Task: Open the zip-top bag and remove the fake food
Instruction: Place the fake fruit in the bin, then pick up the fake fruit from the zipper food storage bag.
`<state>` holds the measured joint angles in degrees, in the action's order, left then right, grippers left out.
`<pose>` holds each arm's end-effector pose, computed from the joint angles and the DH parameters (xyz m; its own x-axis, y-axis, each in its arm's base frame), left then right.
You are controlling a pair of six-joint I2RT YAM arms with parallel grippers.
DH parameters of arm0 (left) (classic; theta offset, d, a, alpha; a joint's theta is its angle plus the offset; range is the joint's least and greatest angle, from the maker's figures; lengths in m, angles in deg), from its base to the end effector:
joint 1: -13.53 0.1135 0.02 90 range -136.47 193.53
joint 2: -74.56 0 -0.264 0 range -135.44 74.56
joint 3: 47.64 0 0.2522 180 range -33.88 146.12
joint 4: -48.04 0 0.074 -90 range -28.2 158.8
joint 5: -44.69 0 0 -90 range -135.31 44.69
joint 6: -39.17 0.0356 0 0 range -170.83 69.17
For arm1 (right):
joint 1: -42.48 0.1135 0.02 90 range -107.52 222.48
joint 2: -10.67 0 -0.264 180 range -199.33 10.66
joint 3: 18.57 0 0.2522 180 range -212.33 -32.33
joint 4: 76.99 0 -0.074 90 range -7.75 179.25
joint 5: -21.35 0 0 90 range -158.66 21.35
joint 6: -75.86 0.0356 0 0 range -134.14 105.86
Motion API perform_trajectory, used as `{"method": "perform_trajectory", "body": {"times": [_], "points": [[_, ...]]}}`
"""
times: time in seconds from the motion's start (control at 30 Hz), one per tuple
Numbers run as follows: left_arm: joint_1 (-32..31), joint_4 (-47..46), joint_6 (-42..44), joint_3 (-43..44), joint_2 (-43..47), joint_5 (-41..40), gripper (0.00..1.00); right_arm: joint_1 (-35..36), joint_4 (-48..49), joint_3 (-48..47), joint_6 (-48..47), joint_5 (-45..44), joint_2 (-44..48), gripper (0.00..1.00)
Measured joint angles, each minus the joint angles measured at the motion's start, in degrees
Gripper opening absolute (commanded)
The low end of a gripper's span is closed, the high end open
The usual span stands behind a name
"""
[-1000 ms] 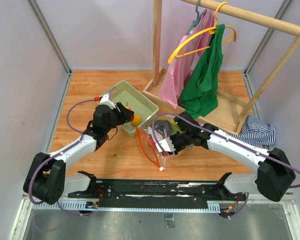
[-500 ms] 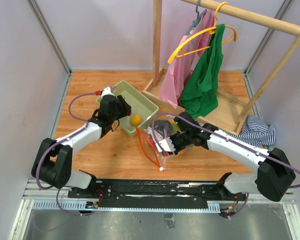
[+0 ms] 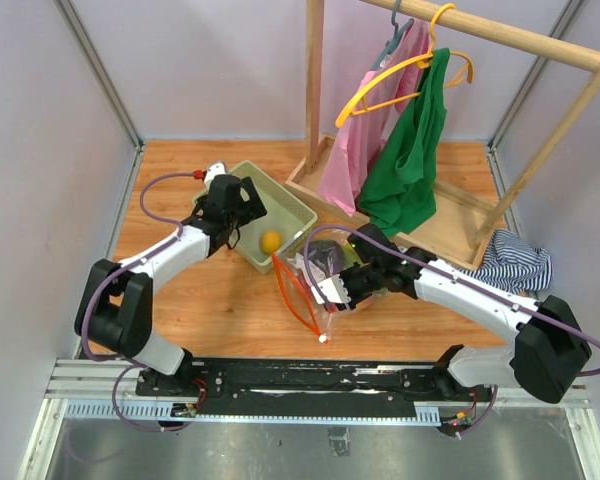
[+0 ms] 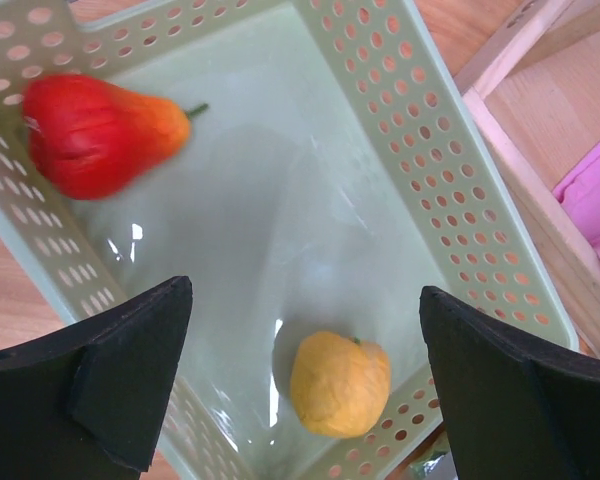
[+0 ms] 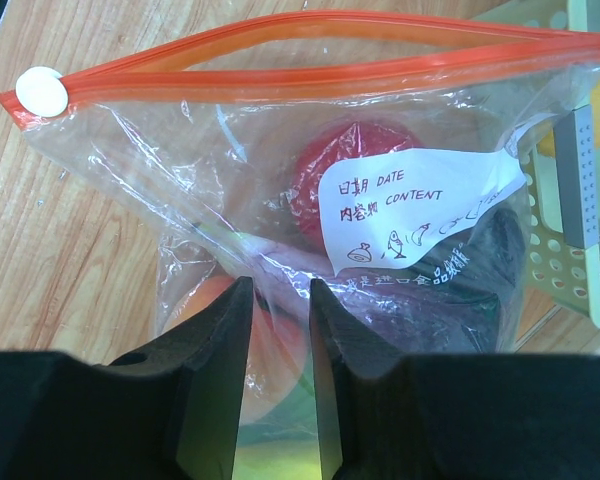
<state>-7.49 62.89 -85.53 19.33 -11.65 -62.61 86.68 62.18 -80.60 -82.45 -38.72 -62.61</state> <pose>0.3119 -0.1085 0.2333 -0.4942 -0.3924 -0.7758 -0.2053 0.9198 -0.3344 0.1710 0.1911 0.2344 0.5567 -0.5819 -0.5929 -0.8300 -0.3604 -0.4256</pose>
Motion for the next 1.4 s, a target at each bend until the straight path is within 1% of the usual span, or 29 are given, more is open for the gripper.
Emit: {"method": "perform_trajectory", "body": {"times": [0.2, 0.33, 0.47, 0.67, 0.87, 1.0, 1.1, 1.23, 1.3, 1.33, 1.4], "points": [[0.0, 1.8, -0.3, -0.6, 1.9, -2.7, 0.99, 0.0, 0.0, 0.0, 0.0, 0.0, 0.0, 0.32], [0.0, 0.9, -0.2, -3.7, 7.2, -3.5, 0.99, -0.1, -0.1, 0.0, 0.0, 0.0, 0.0, 0.33], [0.0, -2.1, 0.2, -8.8, 13.7, -1.4, 0.99, -0.1, -0.3, 0.0, 0.0, 0.0, 0.0, 0.34], [0.0, -7.7, 1.1, -18.1, 24.1, 5.7, 0.99, -1.1, -0.8, 0.0, -0.1, 0.1, 0.0, 0.34], [0.1, -13.4, 1.4, -27.6, 35.3, 15.5, 0.99, -1.1, -1.3, 0.0, -0.3, 0.8, 0.2, 0.35], [0.1, -18.3, -0.2, -33.4, 42.0, 23.3, 0.99, -1.1, -1.3, 0.0, -0.3, 1.8, 0.7, 0.37], [0.1, -21.7, -2.6, -37.0, 44.7, 27.5, 0.97, -1.5, -1.7, -0.3, 0.0, 3.3, 1.1, 0.37], [0.1, -25.4, -5.9, -40.2, 45.3, 32.8, 0.90, -3.1, -2.8, -2.0, 1.0, 7.0, 1.9, 0.38], [0.1, -28.5, -8.0, -42.0, 44.9, 35.5, 0.85, -3.9, -3.2, -2.6, 1.3, 8.5, 2.6, 0.38], [0.1, -29.7, -8.8, -42.6, 44.7, 36.5, 0.81, -4.3, -3.2, -2.8, 1.5, 9.2, 2.8, 0.38], [0.1, -33.4, -10.8, -44.3, 43.5, 39.0, 0.68, -5.3, -3.5, -3.1, 1.9, 10.6, 3.0, 0.39]]}}
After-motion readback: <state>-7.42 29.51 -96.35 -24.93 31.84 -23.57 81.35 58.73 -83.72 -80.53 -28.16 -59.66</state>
